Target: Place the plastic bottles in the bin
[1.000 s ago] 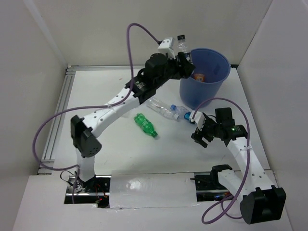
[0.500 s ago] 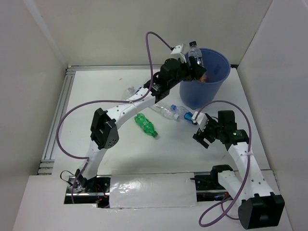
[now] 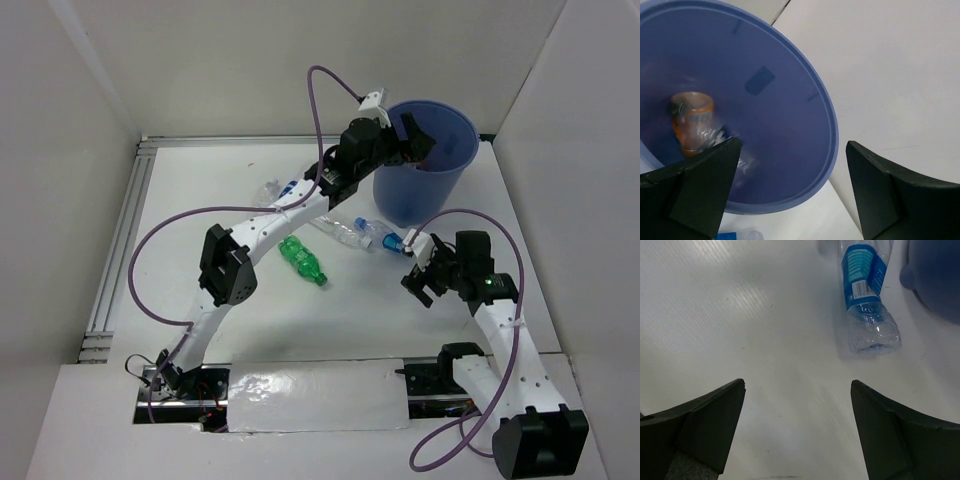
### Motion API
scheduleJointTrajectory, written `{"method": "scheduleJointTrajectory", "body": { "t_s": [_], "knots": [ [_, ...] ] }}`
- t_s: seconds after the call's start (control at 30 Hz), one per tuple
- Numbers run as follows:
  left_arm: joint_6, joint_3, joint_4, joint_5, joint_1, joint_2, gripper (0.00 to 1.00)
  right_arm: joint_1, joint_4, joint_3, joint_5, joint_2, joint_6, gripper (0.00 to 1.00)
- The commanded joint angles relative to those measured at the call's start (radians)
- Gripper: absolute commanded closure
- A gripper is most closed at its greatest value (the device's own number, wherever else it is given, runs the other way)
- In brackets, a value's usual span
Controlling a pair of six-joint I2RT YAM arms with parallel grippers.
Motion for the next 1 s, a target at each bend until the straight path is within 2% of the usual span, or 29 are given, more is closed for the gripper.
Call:
{"method": "scheduleJointTrajectory", "body": {
  "t_s": [0.0,0.1,0.17,0.2,0.23,0.37,0.4,0.47,0.5,0.6,0.7,0.83,0.87,0.97],
  "knots": [
    [0.053,0.045,0.023,-0.023,0.003,-0.029,0.01,-0.007,0.124,-0.016,-0.011,-0.026,0.057,0.07],
    [0.108,0.045,-0.012,-0.041,0.003,-0.098,0.01,-0.007,0.225,-0.040,-0.002,-0.026,0.046,0.07],
    [0.149,-0.034,-0.034,-0.052,0.003,-0.168,0.01,-0.007,0.277,-0.041,-0.002,0.003,0.016,0.07],
    [0.175,-0.080,-0.049,-0.064,0.003,-0.270,0.01,0.004,0.289,-0.041,-0.011,0.020,-0.009,0.07],
    [0.175,-0.451,-0.111,-0.143,0.003,-0.535,0.01,0.048,0.338,0.005,0.031,0.142,-0.020,0.07],
    [0.060,-0.827,-0.137,-0.197,0.003,-0.815,0.01,0.098,0.366,0.050,0.081,0.249,-0.032,0.06],
    [0.035,-1.001,-0.152,-0.197,0.003,-0.942,0.01,0.107,0.378,0.050,0.081,0.272,-0.041,0.04],
    [-0.044,-1.155,-0.175,-0.207,0.003,-1.053,0.01,0.128,0.403,0.061,0.122,0.330,-0.041,0.04],
    [-0.070,-1.279,-0.187,-0.217,0.003,-1.101,0.01,0.147,0.414,0.061,0.131,0.349,-0.041,0.04],
    [-0.162,-1.450,-0.259,-0.234,-0.029,-1.246,0.01,0.191,0.487,0.050,0.210,0.413,-0.052,0.04],
    [-0.238,-1.536,-0.298,-0.247,-0.041,-1.349,0.01,0.213,0.573,0.026,0.291,0.467,-0.043,0.04],
    [-0.270,-1.630,-0.307,-0.247,-0.050,-1.411,0.01,0.233,0.616,0.013,0.340,0.508,-0.043,0.13],
    [-0.281,-1.642,-0.307,-0.247,-0.050,-1.422,0.01,0.233,0.616,0.004,0.352,0.523,-0.043,0.21],
    [-0.290,-1.652,-0.307,-0.234,-0.050,-1.411,0.01,0.242,0.616,-0.007,0.362,0.537,-0.043,0.24]
  ]
}}
